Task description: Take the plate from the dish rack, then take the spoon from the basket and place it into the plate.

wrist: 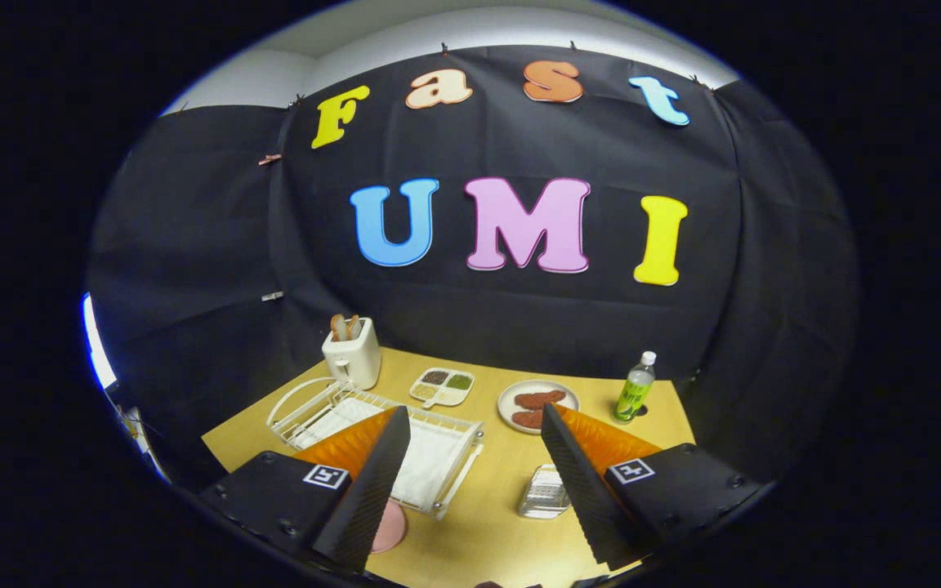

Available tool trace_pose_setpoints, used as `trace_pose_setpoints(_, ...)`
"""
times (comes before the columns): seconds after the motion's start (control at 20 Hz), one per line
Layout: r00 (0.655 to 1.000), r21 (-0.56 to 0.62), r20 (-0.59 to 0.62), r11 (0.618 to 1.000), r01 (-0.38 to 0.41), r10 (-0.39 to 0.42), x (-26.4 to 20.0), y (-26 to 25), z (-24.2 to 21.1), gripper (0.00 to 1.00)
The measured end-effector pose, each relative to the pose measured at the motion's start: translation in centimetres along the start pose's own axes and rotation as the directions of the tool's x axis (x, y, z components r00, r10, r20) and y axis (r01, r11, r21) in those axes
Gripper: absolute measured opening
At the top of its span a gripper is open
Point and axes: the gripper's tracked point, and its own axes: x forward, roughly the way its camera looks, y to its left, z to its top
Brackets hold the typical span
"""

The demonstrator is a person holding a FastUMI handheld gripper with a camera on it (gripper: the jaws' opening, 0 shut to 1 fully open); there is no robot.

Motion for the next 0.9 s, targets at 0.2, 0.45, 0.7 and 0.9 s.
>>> trace_pose_setpoints(0.2,0.993,-0.052,0.097,0.996,0.068,-0.062,-2.1,-4.3,3.5,0.99)
trace_pose_setpoints(0.45,0.986,-0.064,0.139,0.993,0.103,-0.094,-3.2,-7.4,4.7,0.98)
trace_pose_setpoints(0.7,0.985,-0.052,0.138,0.992,0.111,-0.103,-3.0,-9.6,4.6,0.96)
trace_pose_setpoints(0.9,0.985,-0.052,0.134,0.992,0.116,-0.109,-3.0,-10.3,4.3,0.97)
